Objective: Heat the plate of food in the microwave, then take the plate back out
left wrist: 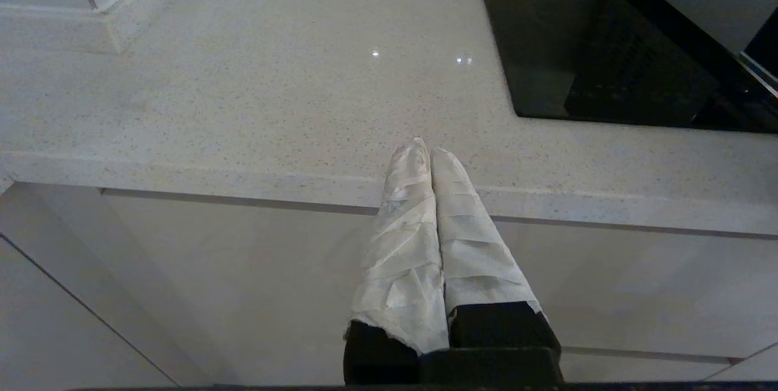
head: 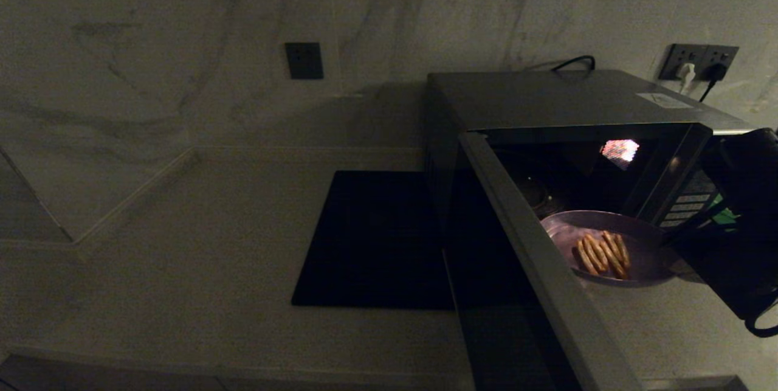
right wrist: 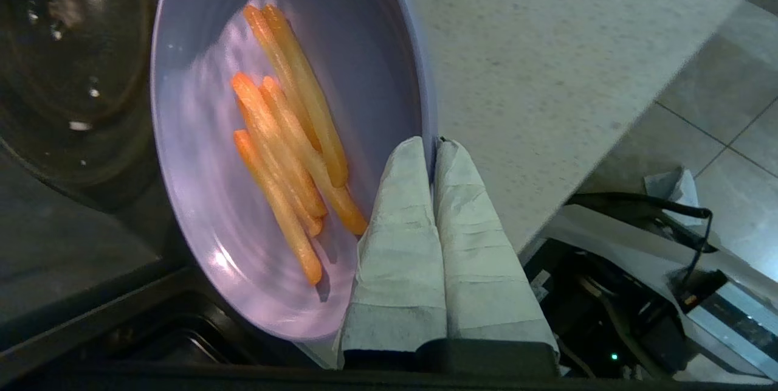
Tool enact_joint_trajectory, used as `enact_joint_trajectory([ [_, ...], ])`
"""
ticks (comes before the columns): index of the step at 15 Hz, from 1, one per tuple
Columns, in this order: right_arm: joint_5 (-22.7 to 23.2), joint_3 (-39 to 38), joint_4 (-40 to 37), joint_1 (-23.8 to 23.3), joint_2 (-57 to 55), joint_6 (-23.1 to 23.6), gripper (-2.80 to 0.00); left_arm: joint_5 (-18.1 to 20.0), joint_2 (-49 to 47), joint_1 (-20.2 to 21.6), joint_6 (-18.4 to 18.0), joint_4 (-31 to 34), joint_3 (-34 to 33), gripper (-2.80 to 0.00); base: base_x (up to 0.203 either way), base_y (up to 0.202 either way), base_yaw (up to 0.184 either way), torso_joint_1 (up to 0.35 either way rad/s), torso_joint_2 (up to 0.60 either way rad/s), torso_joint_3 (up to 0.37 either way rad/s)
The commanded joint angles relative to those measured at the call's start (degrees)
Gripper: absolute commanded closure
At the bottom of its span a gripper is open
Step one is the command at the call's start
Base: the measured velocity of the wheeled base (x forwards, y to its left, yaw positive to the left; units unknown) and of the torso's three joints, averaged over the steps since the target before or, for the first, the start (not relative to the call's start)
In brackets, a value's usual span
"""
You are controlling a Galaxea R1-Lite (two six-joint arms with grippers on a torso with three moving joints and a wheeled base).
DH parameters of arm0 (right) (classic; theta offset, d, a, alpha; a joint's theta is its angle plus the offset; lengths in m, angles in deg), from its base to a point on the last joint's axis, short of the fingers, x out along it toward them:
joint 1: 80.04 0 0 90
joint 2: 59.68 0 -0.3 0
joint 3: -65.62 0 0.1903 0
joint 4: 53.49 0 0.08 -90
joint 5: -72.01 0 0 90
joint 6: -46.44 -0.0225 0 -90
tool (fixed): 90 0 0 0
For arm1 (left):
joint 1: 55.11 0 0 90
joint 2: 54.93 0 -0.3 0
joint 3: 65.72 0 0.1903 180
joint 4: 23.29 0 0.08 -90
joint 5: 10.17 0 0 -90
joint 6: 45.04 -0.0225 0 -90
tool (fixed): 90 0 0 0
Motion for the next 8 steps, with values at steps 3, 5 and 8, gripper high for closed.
enact_joint_trajectory([
  [3, -0.5, -2.1, -0.3, -0.3, 2.6, -0.4, 0.00, 0.0, 0.1, 0.0, 0.0, 0.0, 0.0, 0.00, 0.000, 0.000, 0.000, 0.000, 0.00, 0.000],
  [5, -0.9, -2.8, -0.3, -1.1, 3.3, -0.4, 0.00, 0.0, 0.1, 0.0, 0.0, 0.0, 0.0, 0.00, 0.000, 0.000, 0.000, 0.000, 0.00, 0.000],
  [8, -0.9, -4.2, -0.2, -3.2, 3.4, -0.5, 0.00, 0.0, 0.1, 0.0, 0.0, 0.0, 0.0, 0.00, 0.000, 0.000, 0.000, 0.000, 0.00, 0.000],
])
